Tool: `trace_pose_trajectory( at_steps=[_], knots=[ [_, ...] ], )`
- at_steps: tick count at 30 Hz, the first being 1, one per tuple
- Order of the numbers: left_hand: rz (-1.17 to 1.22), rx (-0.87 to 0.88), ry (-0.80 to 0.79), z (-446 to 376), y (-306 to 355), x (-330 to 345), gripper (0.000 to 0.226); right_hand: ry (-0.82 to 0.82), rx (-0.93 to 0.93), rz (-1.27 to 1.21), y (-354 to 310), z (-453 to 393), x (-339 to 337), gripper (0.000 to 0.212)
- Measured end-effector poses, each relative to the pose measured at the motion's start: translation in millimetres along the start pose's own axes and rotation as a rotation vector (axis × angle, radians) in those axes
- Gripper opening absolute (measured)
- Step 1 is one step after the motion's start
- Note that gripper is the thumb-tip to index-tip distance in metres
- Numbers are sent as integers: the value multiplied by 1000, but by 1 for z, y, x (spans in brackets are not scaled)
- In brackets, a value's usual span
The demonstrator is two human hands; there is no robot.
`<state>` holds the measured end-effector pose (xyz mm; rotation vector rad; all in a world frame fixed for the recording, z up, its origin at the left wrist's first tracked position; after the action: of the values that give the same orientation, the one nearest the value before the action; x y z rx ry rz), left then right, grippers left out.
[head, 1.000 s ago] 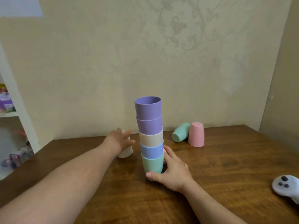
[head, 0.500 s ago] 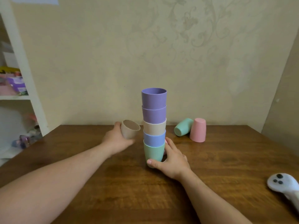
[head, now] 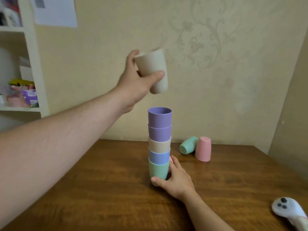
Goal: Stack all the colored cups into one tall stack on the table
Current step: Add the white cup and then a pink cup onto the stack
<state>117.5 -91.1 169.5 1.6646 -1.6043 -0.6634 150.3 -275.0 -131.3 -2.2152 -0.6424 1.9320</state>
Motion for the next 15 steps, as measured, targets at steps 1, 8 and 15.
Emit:
trace_pose_trajectory(
  at_steps=[1, 8, 15],
  knots=[
    [-74, -8, -56, 6, -1, 11, 106, 3, 0, 4, 0, 0, -1, 116],
    [-211, -157, -175, 39, -63, 27, 92, 10, 7, -2, 0, 0, 0, 118],
    [-175, -198, -166, 41, -79, 25, 108, 0, 24, -4, 1, -2, 0, 118]
  ],
)
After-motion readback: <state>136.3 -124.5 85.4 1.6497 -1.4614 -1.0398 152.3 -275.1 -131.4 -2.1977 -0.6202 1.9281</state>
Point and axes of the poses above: each hand's wrist, its own z-axis away from the middle knuckle, its own x-axis out of the palm, y = z × x, the point moved 6 cm from there along -z, towards the middle knuckle, and after that the axes turned 14 degrees about z, right-handed, at the moved point
